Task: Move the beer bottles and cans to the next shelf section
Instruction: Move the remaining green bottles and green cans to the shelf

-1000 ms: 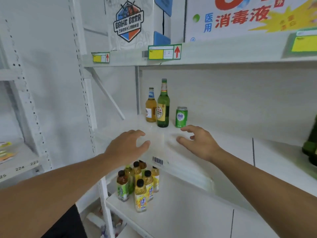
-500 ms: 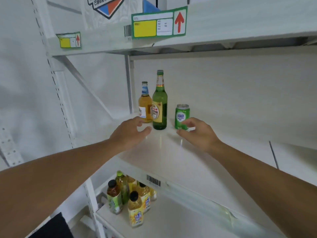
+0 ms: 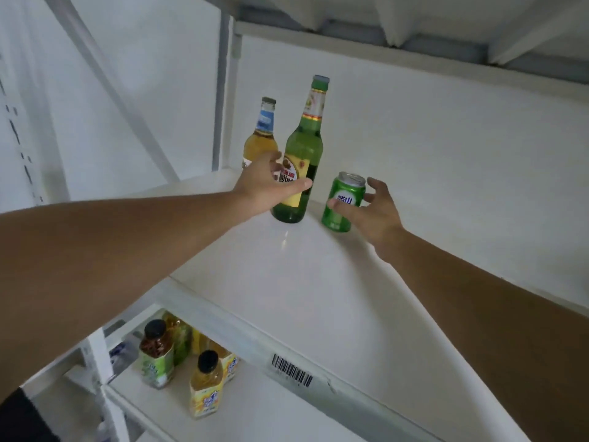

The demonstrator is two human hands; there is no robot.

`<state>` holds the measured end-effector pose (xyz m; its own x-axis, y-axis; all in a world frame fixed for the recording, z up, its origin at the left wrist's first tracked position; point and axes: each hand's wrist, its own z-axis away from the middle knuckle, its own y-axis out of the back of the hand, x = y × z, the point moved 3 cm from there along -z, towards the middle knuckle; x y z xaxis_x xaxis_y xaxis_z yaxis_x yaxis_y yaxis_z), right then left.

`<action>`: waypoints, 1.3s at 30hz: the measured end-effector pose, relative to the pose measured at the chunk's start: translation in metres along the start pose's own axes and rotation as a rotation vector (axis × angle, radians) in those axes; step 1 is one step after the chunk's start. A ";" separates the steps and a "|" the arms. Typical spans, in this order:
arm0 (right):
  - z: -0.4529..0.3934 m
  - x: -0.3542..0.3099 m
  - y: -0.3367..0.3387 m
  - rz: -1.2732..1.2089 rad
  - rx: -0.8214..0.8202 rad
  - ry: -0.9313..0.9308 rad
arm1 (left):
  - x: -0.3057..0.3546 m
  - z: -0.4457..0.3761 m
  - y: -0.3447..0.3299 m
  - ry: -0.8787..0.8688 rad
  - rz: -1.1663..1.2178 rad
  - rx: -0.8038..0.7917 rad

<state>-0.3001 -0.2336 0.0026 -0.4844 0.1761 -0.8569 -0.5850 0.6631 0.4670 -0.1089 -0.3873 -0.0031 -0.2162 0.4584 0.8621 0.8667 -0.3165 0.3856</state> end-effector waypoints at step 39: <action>0.203 0.000 0.156 -0.150 0.032 0.193 | 0.126 0.239 0.001 0.064 0.114 0.054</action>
<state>-0.2594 0.0175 0.0314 -0.5103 -0.0660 -0.8574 -0.6406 0.6943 0.3278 -0.0281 -0.1318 0.0269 -0.1414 0.3670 0.9194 0.9100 -0.3175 0.2667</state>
